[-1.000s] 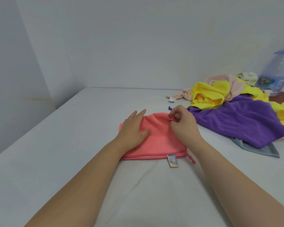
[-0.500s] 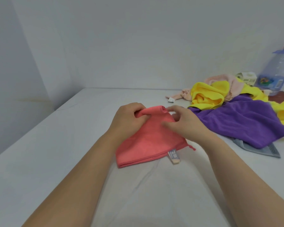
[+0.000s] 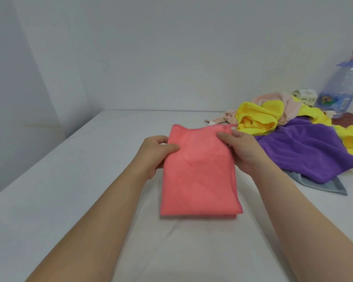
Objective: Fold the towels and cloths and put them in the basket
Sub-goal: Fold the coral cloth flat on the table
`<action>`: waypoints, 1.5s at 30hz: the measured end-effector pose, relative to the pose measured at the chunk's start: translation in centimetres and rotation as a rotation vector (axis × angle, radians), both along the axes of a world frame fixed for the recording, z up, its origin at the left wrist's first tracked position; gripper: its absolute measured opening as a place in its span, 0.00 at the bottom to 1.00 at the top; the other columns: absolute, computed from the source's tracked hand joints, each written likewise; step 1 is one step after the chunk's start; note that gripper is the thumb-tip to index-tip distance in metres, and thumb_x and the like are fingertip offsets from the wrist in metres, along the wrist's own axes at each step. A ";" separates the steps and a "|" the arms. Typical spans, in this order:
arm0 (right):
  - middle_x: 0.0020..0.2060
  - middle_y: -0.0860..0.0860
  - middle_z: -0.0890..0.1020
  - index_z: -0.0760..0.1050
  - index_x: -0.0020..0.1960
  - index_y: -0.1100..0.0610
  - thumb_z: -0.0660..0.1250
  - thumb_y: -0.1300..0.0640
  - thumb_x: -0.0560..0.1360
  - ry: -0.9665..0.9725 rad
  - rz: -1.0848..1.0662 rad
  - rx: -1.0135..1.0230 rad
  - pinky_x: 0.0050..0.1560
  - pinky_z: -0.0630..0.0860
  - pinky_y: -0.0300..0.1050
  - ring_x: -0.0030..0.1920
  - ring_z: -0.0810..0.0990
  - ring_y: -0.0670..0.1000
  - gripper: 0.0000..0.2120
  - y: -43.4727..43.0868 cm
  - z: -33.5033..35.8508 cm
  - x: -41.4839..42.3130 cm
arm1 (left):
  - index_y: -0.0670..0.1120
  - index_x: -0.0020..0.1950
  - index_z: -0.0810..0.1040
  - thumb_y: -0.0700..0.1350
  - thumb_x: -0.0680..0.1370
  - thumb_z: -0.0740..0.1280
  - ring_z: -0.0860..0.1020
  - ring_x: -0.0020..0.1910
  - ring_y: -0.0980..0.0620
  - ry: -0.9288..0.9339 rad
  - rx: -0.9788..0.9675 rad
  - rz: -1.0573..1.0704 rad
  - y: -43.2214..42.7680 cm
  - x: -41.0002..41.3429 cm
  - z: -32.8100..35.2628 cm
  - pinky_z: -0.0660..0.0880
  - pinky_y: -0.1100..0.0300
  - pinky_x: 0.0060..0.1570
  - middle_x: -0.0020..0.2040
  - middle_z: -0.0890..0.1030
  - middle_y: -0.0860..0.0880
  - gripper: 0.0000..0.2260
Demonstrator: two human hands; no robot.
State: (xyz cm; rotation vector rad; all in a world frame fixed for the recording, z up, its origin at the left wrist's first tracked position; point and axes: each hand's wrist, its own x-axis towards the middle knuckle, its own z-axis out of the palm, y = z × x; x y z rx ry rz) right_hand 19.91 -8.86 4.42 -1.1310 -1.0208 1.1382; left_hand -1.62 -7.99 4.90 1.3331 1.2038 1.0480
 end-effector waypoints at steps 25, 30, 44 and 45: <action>0.29 0.59 0.82 0.71 0.44 0.65 0.62 0.70 0.76 -0.043 0.105 -0.472 0.25 0.77 0.34 0.25 0.81 0.48 0.03 -0.3 -1.2 -0.5 | 0.38 0.46 0.75 0.32 0.78 0.60 0.82 0.28 0.50 0.143 -0.161 0.030 1.2 -2.4 -2.1 0.76 0.67 0.25 0.41 0.79 0.37 0.05; 0.39 0.60 0.80 0.70 0.45 0.67 0.60 0.72 0.77 0.050 0.080 -0.344 0.36 0.81 0.39 0.31 0.84 0.51 0.03 -0.1 -1.8 -0.8 | 0.40 0.48 0.74 0.32 0.78 0.60 0.84 0.33 0.49 0.107 -0.065 0.089 1.3 -1.9 -2.4 0.80 0.62 0.32 0.38 0.80 0.41 0.06; 0.35 0.54 0.81 0.73 0.43 0.61 0.57 0.73 0.77 0.083 -0.017 -0.086 0.37 0.80 0.36 0.34 0.83 0.48 0.11 0.8 -3.3 -1.4 | 0.44 0.41 0.79 0.32 0.76 0.59 0.82 0.47 0.45 0.033 0.145 0.082 1.5 -1.6 -3.6 0.77 0.50 0.56 0.44 0.83 0.43 0.12; 0.35 0.54 0.81 0.73 0.43 0.62 0.55 0.74 0.76 0.127 -0.019 -0.104 0.37 0.81 0.37 0.35 0.83 0.50 0.12 0.7 -3.2 -1.3 | 0.42 0.41 0.79 0.32 0.76 0.58 0.82 0.46 0.46 -0.021 0.107 0.065 1.3 -1.5 -3.4 0.77 0.52 0.56 0.44 0.83 0.43 0.12</action>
